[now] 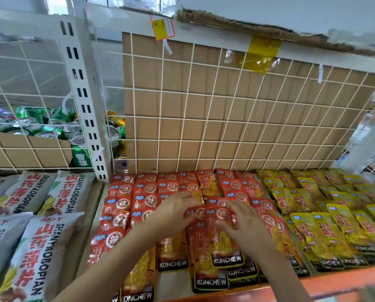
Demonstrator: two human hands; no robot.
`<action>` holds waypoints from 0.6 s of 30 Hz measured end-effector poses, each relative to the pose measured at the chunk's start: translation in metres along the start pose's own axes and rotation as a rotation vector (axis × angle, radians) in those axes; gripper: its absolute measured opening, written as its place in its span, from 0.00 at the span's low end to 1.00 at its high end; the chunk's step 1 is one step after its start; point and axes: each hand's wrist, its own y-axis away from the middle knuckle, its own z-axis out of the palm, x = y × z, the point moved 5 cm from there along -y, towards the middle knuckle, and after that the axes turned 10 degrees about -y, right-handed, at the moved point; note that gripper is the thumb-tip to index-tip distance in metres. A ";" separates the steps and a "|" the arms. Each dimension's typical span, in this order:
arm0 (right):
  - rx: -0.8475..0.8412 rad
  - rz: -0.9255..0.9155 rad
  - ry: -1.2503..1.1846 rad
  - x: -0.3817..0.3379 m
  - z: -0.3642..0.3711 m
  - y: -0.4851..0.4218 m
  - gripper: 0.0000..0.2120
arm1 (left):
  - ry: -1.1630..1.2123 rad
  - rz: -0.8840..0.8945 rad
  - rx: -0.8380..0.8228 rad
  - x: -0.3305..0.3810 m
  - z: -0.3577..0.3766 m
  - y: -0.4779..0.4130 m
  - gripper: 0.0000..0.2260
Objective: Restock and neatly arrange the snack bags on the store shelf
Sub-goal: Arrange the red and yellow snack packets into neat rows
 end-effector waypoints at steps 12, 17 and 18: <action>0.107 0.063 -0.300 0.010 0.002 -0.004 0.27 | -0.067 -0.060 -0.177 0.020 0.010 0.008 0.27; 0.256 0.013 -0.406 0.013 -0.006 -0.002 0.13 | 0.078 -0.125 -0.136 0.022 0.010 0.009 0.21; 0.277 0.005 -0.421 0.014 -0.008 -0.002 0.11 | 0.102 -0.133 -0.127 0.022 0.010 0.009 0.20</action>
